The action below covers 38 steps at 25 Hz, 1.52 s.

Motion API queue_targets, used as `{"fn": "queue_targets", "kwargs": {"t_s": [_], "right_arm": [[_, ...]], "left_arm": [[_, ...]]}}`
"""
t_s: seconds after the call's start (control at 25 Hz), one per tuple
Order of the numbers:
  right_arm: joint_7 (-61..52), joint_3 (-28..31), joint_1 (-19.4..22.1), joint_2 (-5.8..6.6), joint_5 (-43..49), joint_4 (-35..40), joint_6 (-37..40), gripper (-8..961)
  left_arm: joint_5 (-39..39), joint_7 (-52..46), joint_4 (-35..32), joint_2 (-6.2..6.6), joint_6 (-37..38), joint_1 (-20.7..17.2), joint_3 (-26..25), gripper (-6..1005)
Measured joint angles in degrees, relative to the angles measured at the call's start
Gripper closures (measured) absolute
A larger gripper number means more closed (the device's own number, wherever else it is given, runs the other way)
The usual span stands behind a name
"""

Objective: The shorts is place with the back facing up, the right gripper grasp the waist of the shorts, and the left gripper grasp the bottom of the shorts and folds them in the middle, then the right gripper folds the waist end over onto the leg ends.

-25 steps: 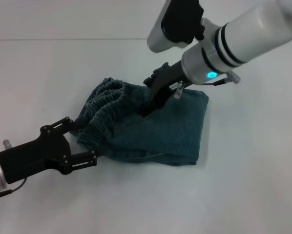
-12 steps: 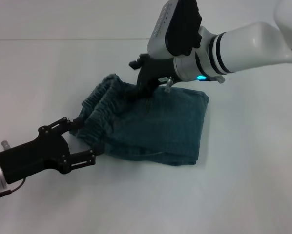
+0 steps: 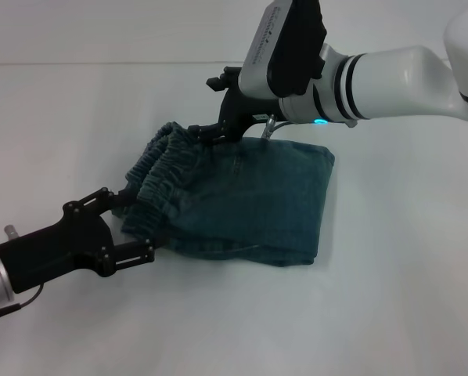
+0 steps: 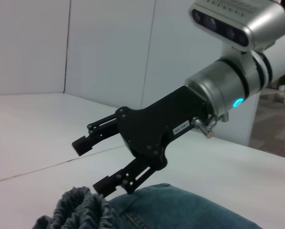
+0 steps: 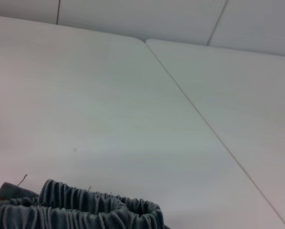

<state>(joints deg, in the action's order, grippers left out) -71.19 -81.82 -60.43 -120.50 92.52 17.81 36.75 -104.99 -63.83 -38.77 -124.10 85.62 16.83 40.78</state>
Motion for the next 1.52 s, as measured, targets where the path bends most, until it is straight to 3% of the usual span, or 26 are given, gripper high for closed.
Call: {"fn": "queue_targets", "kwargs": {"t_s": [0.12, 0.24, 0.4, 0.52, 0.72, 0.88, 1.0, 1.08, 1.2, 1.36, 1.52], "right_arm": [[0.9, 0.0, 1.1, 0.03, -1.4, 1.1, 2.2, 74], [-2.0, -0.2, 4.8, 0.46, -0.8, 6.5, 6.2, 74], [-10.8, -0.5, 16.0, 0.71, 4.5, 22.1, 11.5, 74], [-13.4, -0.4, 26.6, 0.57, 5.7, 33.9, 16.2, 73], [-10.0, 0.0, 40.7, 0.66, 1.7, 42.4, 24.1, 73], [1.6, 0.6, 48.5, 0.54, -4.6, 40.5, 29.2, 73], [14.5, 1.5, 52.0, 0.48, -12.8, 33.5, 34.2, 73], [23.4, 4.6, 53.0, 0.58, -18.8, 25.2, 39.5, 73], [27.5, 7.3, 52.9, 0.64, -20.5, 20.0, 41.8, 68], [30.6, 10.9, 52.1, 0.73, -20.7, 13.5, 42.2, 62], [30.9, 12.1, 51.9, 0.79, -20.5, 11.8, 42.4, 62]], "left_arm": [[0.1, 0.0, 0.4, 0.0, -0.9, 0.1, 0.0, 100], [0.3, 0.0, 0.5, -0.13, -1.5, 0.0, -0.1, 100], [0.4, 0.1, 0.5, -0.18, -1.4, -0.4, -1.3, 100], [0.5, 0.6, 0.5, -0.02, -0.5, -0.9, -4.6, 100], [0.0, 0.4, 0.9, 0.57, 0.9, -1.2, -9.2, 101], [-0.1, 0.3, 0.7, 0.68, 1.6, -1.5, -9.8, 101], [-0.5, -0.3, 0.9, 1.35, 1.7, -1.0, -9.8, 101], [-1.9, -1.2, 1.7, 2.48, 1.9, 0.0, -9.9, 101], [-5.2, -2.1, 3.2, 3.98, 2.3, 2.1, -9.9, 102], [-8.4, -2.2, 4.2, 4.73, 2.5, 4.3, -9.9, 104], [-9.0, -3.1, 4.0, 5.06, 2.5, 5.0, -9.9, 105]]}}
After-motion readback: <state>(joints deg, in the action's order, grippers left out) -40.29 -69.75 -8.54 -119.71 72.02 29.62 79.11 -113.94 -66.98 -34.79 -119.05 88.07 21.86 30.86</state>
